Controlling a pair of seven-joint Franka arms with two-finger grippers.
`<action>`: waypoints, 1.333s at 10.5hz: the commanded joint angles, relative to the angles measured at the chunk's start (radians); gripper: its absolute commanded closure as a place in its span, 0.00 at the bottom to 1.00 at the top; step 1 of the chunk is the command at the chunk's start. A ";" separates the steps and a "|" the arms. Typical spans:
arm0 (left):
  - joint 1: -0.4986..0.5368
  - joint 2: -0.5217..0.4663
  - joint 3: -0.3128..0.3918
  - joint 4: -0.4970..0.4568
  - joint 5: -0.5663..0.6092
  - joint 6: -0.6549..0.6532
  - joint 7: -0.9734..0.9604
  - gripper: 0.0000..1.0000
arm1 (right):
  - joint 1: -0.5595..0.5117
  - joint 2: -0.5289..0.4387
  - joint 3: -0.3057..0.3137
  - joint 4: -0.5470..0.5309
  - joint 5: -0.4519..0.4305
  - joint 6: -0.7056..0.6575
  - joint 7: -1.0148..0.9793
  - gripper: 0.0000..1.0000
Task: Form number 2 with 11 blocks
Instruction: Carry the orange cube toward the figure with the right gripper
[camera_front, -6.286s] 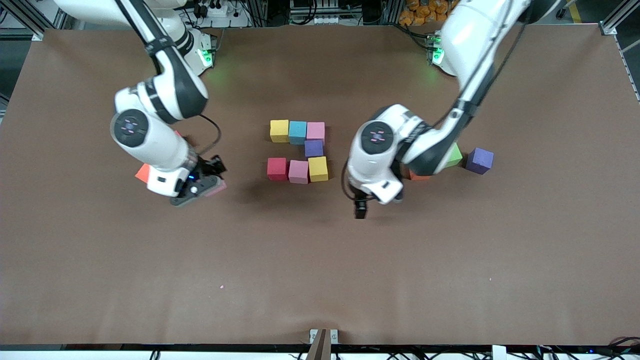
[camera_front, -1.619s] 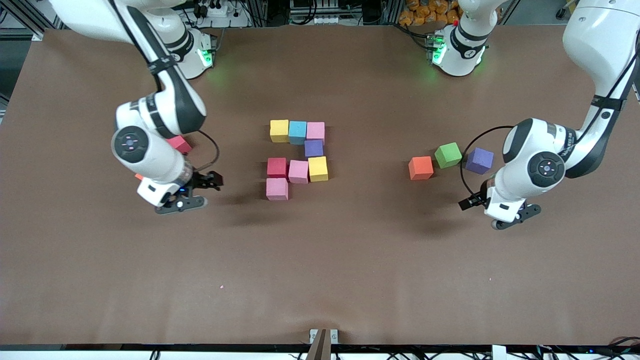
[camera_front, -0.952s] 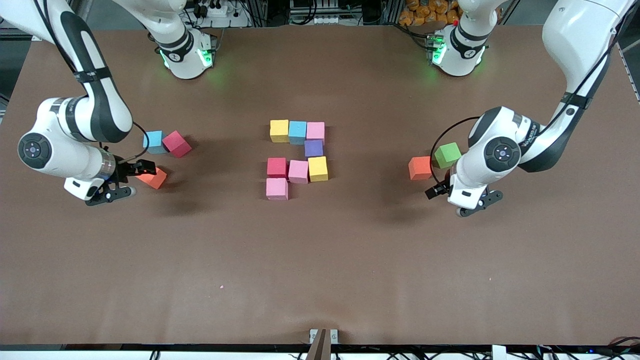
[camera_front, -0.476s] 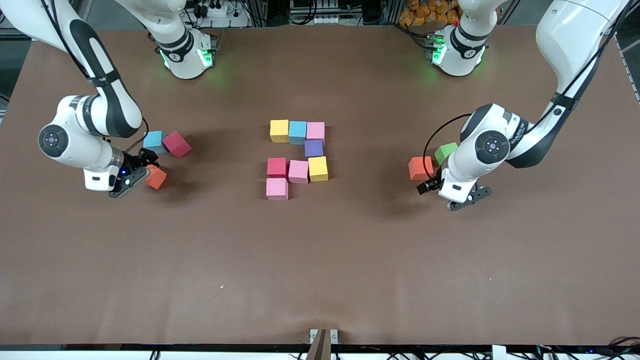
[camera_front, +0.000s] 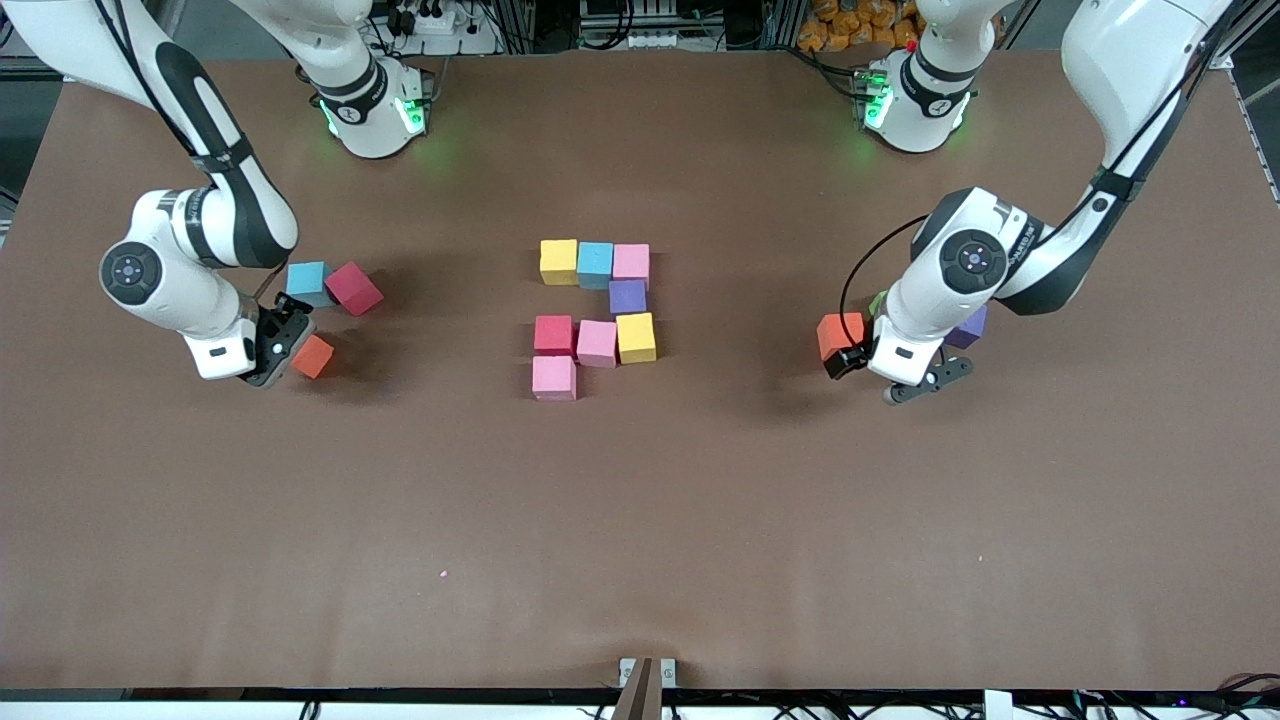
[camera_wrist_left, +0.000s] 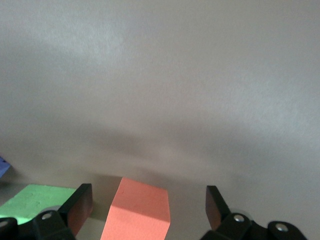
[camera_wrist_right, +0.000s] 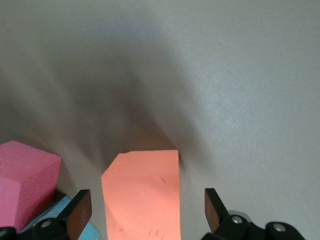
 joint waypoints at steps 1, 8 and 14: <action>0.016 -0.042 -0.009 -0.060 0.020 0.023 -0.007 0.00 | -0.024 0.007 0.016 -0.026 -0.025 0.032 -0.024 0.00; 0.011 -0.021 -0.009 -0.068 0.026 0.029 -0.023 0.00 | -0.058 0.047 0.020 -0.019 -0.050 0.075 -0.021 0.83; -0.027 -0.004 -0.007 -0.077 0.039 0.029 -0.040 0.00 | 0.054 0.022 0.173 0.209 -0.039 -0.089 0.484 0.84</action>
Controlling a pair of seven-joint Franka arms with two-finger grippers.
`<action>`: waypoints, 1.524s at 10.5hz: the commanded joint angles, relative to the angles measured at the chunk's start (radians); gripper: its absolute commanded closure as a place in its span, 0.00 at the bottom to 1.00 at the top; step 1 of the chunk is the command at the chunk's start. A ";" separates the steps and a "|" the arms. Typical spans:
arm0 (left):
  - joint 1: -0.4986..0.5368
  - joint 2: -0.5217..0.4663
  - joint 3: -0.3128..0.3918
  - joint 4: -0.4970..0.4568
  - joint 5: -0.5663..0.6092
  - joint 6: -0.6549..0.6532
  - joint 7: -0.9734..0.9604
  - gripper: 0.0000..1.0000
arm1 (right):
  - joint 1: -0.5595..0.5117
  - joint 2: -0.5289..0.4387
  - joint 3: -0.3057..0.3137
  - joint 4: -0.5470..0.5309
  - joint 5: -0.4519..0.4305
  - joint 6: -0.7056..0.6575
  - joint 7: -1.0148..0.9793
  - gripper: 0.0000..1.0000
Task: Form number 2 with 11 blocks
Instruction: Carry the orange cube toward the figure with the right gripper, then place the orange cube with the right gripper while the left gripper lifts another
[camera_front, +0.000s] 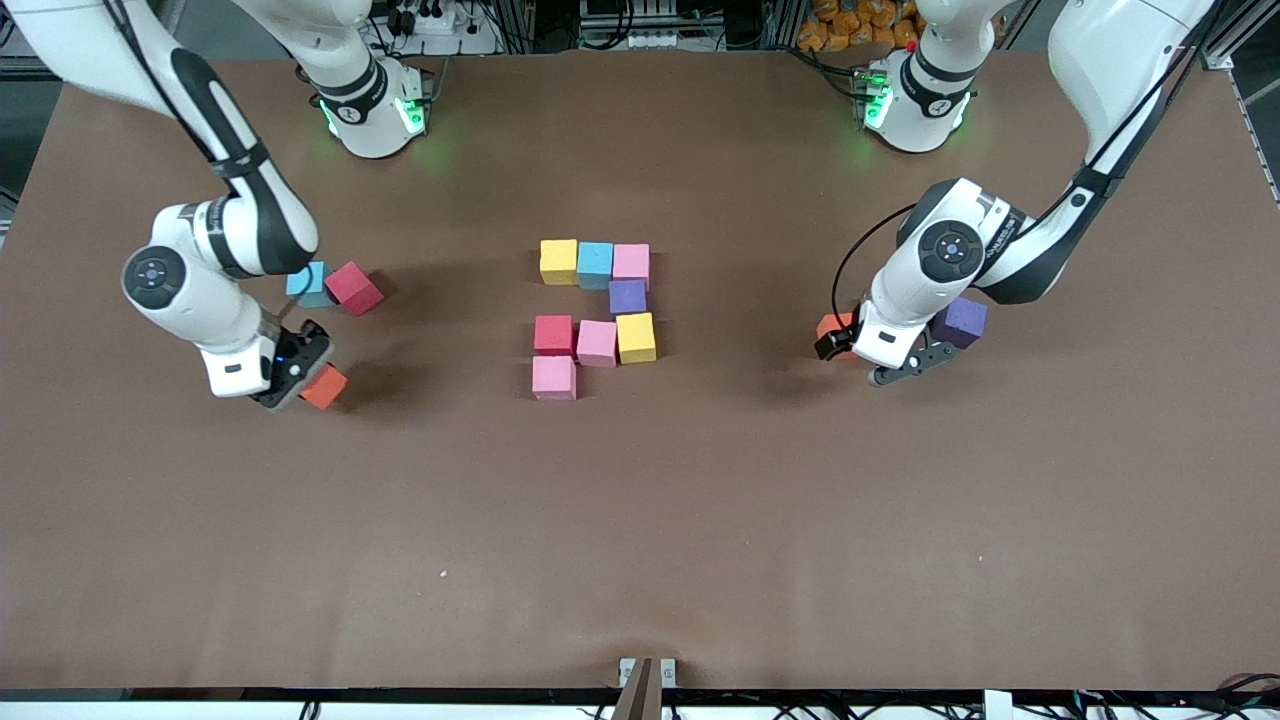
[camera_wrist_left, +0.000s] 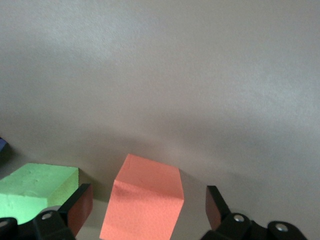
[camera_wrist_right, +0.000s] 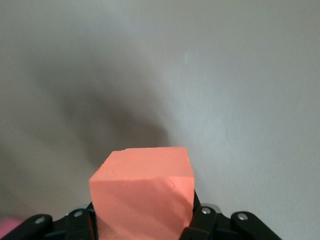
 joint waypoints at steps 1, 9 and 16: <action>-0.010 0.008 -0.005 -0.018 0.073 0.020 -0.032 0.00 | 0.108 0.002 0.013 0.102 -0.001 -0.068 0.261 0.84; -0.012 0.069 -0.004 -0.027 0.135 0.020 -0.032 0.00 | 0.484 0.336 -0.056 0.543 0.086 -0.073 1.157 0.84; -0.007 0.092 0.001 -0.022 0.164 0.021 -0.034 0.00 | 0.672 0.492 -0.168 0.748 0.084 -0.185 1.278 0.84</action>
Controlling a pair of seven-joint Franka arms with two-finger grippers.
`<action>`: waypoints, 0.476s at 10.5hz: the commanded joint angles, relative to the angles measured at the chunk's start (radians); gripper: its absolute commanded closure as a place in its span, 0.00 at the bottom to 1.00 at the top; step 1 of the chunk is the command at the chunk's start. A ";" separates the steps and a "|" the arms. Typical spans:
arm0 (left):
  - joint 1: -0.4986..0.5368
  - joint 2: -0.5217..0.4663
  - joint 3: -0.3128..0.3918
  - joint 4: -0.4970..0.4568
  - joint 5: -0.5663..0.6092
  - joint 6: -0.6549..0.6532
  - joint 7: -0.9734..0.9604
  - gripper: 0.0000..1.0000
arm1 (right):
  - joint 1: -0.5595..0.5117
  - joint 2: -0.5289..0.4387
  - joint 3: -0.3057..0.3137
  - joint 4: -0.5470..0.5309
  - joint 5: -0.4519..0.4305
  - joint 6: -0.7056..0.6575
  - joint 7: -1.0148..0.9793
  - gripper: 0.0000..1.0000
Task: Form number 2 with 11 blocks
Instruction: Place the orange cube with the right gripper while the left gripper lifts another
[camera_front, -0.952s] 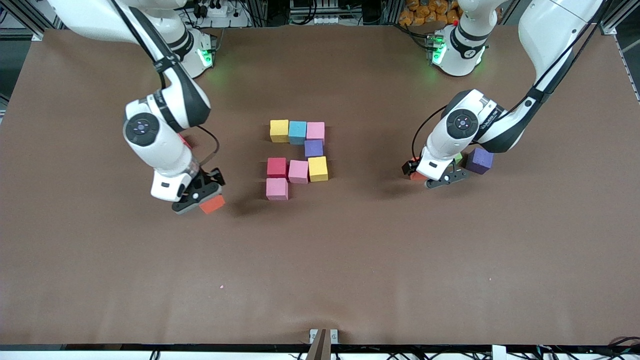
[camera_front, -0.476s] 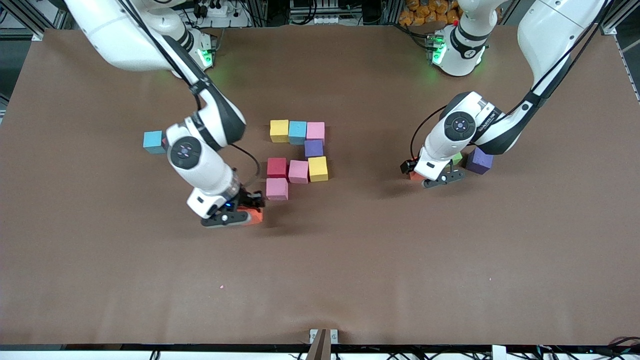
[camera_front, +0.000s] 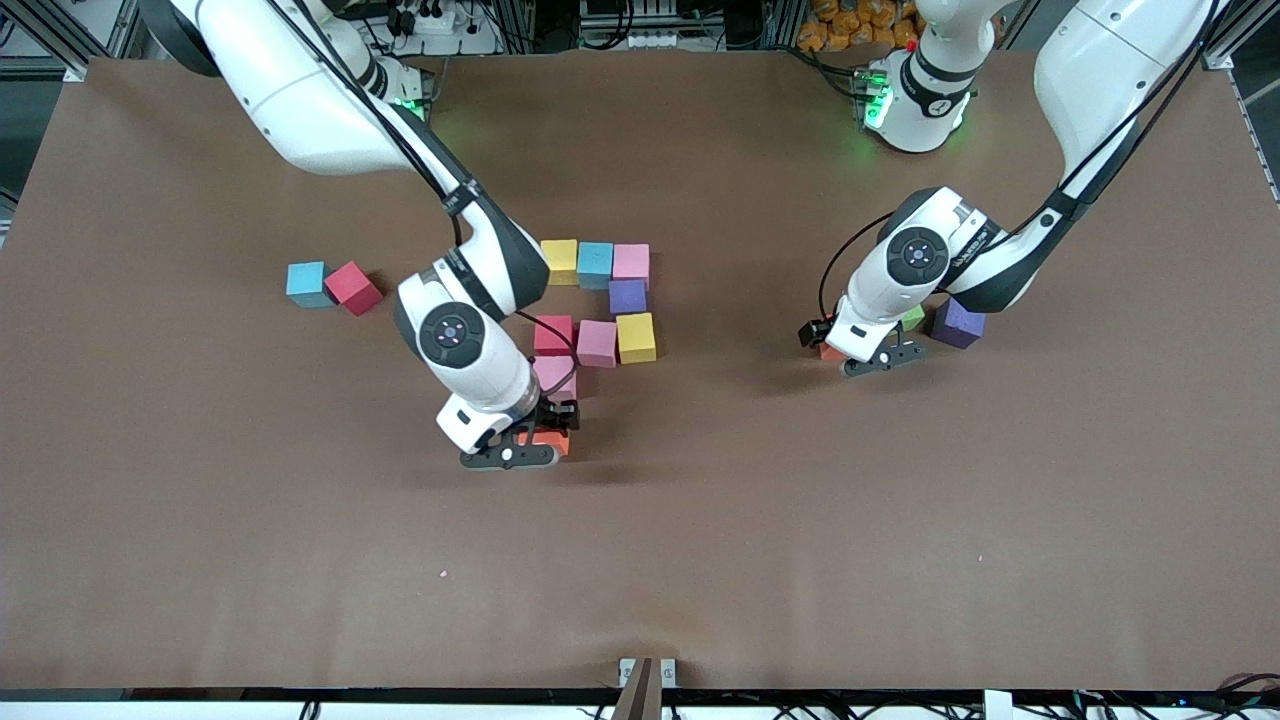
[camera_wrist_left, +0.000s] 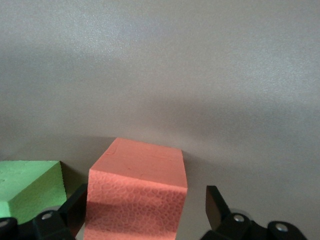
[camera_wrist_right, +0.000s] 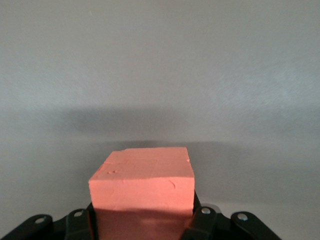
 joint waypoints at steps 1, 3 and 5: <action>0.007 0.006 -0.001 -0.001 0.044 0.014 -0.024 0.00 | 0.014 0.029 -0.015 0.029 0.002 -0.012 0.039 0.84; 0.008 0.006 -0.001 -0.003 0.044 0.014 -0.026 0.10 | 0.014 0.030 -0.015 0.004 0.002 -0.008 0.044 0.84; 0.010 0.006 -0.001 -0.003 0.044 0.013 -0.033 0.43 | 0.014 0.033 -0.015 -0.008 0.004 -0.008 0.045 0.84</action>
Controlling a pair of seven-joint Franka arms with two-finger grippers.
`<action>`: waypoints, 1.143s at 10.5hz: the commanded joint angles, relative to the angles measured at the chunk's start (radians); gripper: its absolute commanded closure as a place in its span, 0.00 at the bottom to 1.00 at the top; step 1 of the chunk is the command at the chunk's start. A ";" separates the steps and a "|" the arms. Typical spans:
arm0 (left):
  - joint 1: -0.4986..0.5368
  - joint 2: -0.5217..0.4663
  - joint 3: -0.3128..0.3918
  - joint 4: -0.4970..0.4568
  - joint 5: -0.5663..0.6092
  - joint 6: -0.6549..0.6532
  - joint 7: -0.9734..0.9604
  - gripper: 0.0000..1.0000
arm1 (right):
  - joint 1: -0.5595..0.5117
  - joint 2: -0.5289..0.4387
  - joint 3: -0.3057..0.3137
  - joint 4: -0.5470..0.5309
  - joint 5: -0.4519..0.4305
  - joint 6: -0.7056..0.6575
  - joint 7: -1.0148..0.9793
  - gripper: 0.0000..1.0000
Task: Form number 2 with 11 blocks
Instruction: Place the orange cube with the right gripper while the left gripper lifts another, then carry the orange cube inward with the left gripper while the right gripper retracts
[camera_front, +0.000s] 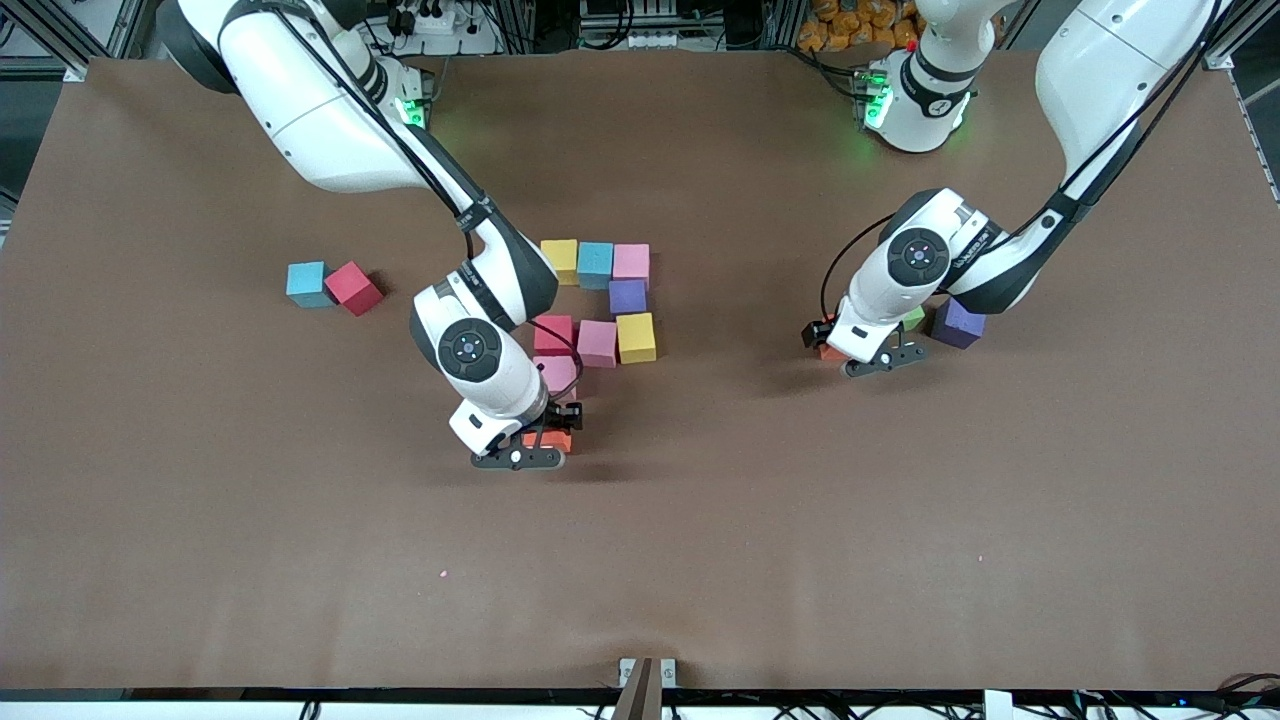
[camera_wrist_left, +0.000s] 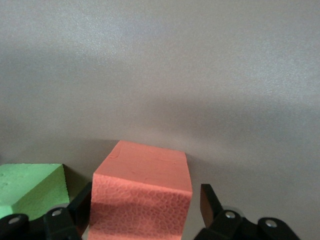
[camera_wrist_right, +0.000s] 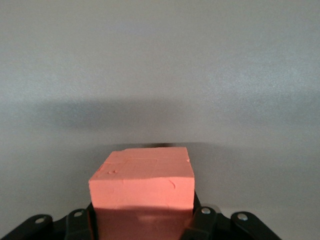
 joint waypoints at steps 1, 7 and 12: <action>0.007 0.003 -0.004 -0.001 0.036 0.013 -0.063 0.49 | 0.018 0.014 -0.009 -0.006 0.005 0.004 0.031 0.84; 0.001 0.032 0.001 0.141 0.019 0.001 -0.243 0.50 | 0.035 0.034 -0.009 -0.006 0.001 0.019 0.054 0.84; -0.187 0.217 0.077 0.507 0.014 -0.182 -0.511 0.50 | 0.029 0.034 -0.009 -0.006 -0.077 -0.022 0.054 0.84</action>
